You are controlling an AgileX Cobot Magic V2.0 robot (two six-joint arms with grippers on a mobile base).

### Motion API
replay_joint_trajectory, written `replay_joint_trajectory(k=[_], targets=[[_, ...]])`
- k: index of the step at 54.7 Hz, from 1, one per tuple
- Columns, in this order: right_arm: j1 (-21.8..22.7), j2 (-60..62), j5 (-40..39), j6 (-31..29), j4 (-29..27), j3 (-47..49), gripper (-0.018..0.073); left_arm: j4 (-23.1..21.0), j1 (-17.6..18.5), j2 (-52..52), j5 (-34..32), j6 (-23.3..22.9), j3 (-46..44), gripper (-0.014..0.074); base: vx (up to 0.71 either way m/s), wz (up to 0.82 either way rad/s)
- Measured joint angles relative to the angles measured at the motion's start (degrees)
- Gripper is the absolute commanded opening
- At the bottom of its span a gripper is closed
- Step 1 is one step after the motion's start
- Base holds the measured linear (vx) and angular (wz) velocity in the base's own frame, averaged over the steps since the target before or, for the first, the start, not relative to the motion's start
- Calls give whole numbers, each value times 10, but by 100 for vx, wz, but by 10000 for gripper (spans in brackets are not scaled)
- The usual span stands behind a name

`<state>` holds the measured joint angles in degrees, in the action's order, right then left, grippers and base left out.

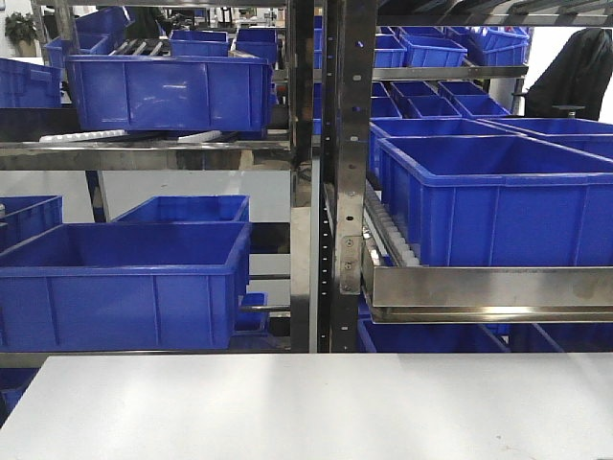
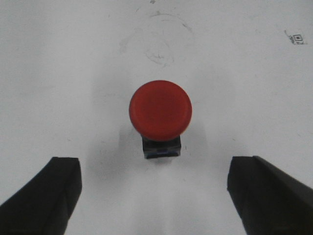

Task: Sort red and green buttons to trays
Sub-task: 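Close left gripper on green button and right gripper on red button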

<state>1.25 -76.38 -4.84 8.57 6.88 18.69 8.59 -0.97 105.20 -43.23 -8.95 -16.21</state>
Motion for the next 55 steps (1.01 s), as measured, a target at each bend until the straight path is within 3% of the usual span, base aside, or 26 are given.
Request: replay_joint_trajectory(k=[19,36,55], targets=[[0,-144,-11,0,-15,92,629,0,0,0,0,0,0,-6,0,0],[0,-213,-11,-1,-15,111,608,0,0,0,0,0,0,-6,0,0],[0,-263,-73,-3,-15,114,499,0,0,0,0,0,0,-6,0,0]])
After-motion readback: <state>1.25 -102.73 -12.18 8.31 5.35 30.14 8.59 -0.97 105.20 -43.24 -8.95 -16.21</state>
